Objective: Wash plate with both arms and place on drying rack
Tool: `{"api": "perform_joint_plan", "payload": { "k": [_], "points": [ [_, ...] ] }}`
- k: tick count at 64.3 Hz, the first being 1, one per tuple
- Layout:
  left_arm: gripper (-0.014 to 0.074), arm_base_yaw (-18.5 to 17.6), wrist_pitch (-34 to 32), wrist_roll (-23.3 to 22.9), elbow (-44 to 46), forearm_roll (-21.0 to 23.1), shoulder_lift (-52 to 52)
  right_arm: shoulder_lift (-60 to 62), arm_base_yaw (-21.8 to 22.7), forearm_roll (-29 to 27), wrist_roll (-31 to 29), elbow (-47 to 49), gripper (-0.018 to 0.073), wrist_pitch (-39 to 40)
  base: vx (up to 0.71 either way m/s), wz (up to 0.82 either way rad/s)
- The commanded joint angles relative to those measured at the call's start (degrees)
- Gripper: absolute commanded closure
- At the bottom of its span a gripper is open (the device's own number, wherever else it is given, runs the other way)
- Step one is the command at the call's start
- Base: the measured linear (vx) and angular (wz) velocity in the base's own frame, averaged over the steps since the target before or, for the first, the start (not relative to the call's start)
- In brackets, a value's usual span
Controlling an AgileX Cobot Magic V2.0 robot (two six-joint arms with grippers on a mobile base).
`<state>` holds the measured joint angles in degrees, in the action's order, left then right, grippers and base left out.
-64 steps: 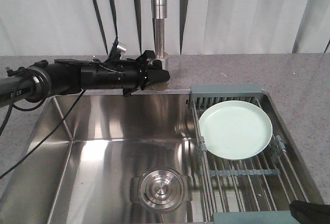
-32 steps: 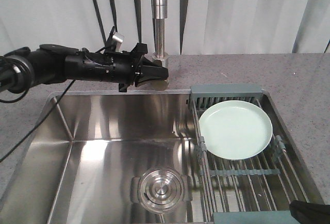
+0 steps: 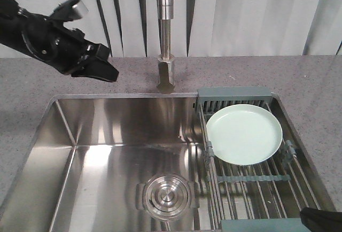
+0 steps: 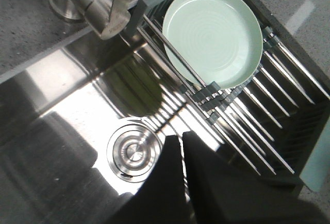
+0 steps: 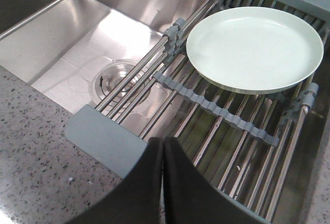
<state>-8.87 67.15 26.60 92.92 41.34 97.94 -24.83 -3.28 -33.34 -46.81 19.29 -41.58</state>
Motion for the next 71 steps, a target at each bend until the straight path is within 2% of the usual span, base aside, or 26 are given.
{"api": "perform_joint_plan", "payload": {
  "k": [1,8,18,29,43,53,71],
  "points": [
    [0.0603,0.06,-1.75,-1.06,-1.11,-0.96,-7.96,-0.27,0.02,-1.61,0.06,1.60,0.0564,2.82,0.00,0.00],
    [0.0603,0.06,-5.88,-1.13,-7.64,-3.16,-15.61,-0.27,0.02,-1.61,0.06,1.60,0.0564,2.82,0.00,0.00],
    [0.0603,0.06,-12.19,-0.91,-21.54,-3.16,-26.63,-0.27,0.02,-1.61,0.06,1.60,0.0564,2.82,0.00,0.00],
    [0.0603,0.06,-22.40,-0.46,-37.19,-3.42,-38.65,-0.27,0.02,-1.61,0.01,1.60,0.0564,2.82,0.00,0.00],
    [0.0603,0.06,-32.27,-0.46,-50.69,-3.37,-49.35,-0.27,0.02,-1.61,0.01,1.60,0.0564,2.82,0.00,0.00],
    [0.0603,0.06,-31.18,-0.68,-54.08,-3.32,-51.96,-0.27,0.02,-1.61,0.06,1.60,0.0564,2.82,0.00,0.00],
    [0.0603,0.06,-29.00,-0.68,-54.16,-3.32,-52.22,-0.27,0.02,-1.61,0.06,1.60,0.0564,2.82,0.00,0.00]
  ]
}}
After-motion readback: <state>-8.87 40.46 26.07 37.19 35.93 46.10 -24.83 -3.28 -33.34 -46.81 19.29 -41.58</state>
